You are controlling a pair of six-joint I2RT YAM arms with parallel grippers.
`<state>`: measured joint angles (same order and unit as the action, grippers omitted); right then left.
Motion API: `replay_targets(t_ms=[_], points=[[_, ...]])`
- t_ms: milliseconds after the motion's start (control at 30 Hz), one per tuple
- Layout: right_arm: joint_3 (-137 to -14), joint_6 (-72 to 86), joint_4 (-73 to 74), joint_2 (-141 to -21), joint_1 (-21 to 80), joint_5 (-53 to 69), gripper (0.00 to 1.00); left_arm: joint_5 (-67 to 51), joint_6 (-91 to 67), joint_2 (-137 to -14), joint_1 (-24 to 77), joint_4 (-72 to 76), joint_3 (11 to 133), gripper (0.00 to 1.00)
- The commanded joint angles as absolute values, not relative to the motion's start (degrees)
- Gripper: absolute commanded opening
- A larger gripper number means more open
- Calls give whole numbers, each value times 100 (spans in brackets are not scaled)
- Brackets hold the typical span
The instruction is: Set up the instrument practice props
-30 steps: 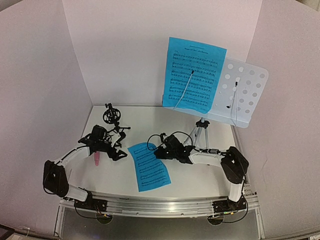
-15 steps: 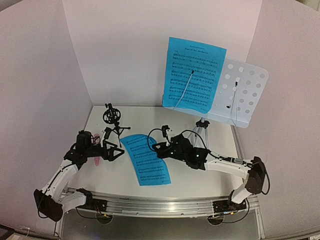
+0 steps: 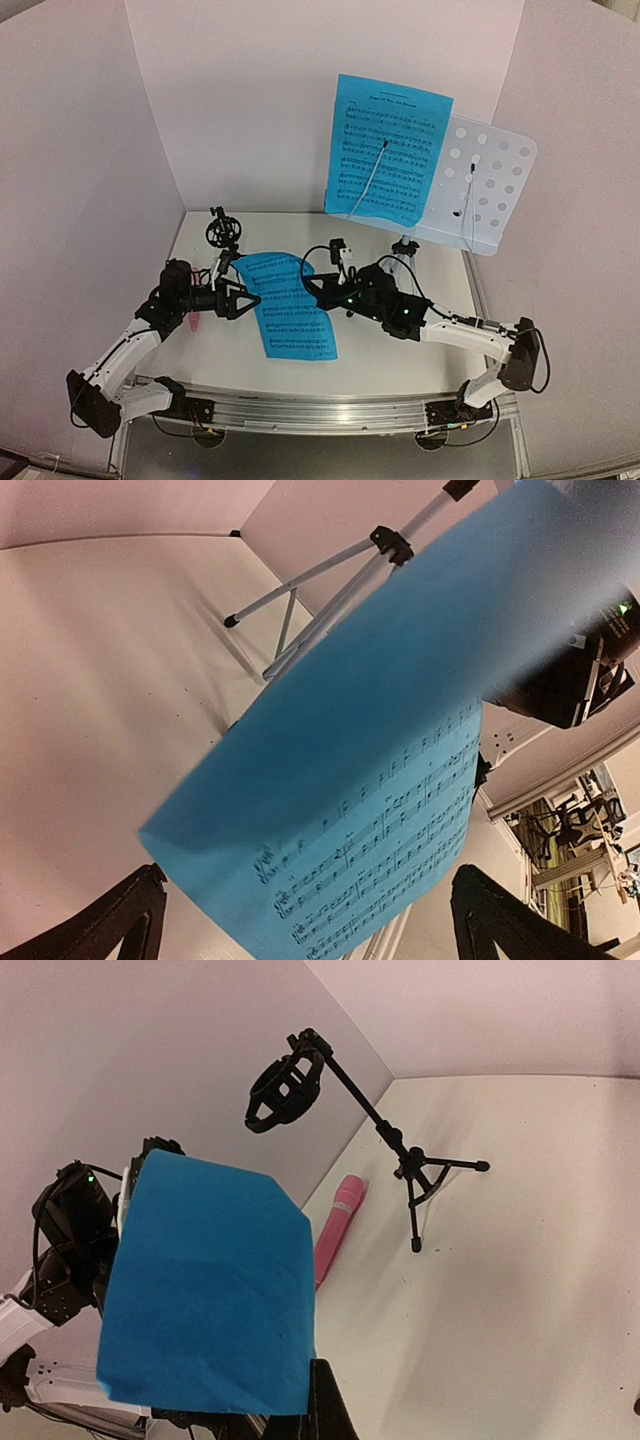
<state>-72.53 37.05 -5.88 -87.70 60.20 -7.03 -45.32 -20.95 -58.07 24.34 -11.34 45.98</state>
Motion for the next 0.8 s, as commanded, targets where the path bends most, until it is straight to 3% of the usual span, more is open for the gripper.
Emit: replay_targets(t_ms=[0, 33, 167, 233, 467, 767], points=[[-7411, 3581, -1054, -8499, 6054, -619, 0, -4472, -2329, -5867, 2649, -507, 4860, 99], [-7384, 3577, -1201, -8497, 6055, -565, 0, -4450, -2329, -5896, 2688, -441, 4881, 97], [-7440, 3533, -1332, -8540, 6056, -302, 0, -4502, -2355, -6134, 2716, -251, 5022, 69], [-7419, 3491, -1336, -8497, 6052, -259, 0, -4506, -2313, -6221, 2716, -209, 5141, 61], [-7061, 3321, -1314, -7853, 6054, -617, 0, -4193, -1384, -5935, 2584, -910, 5188, 77], [-7174, 3323, -1318, -7861, 6055, -238, 0, -5033, -1681, -6115, 2579, 90, 5187, 81]])
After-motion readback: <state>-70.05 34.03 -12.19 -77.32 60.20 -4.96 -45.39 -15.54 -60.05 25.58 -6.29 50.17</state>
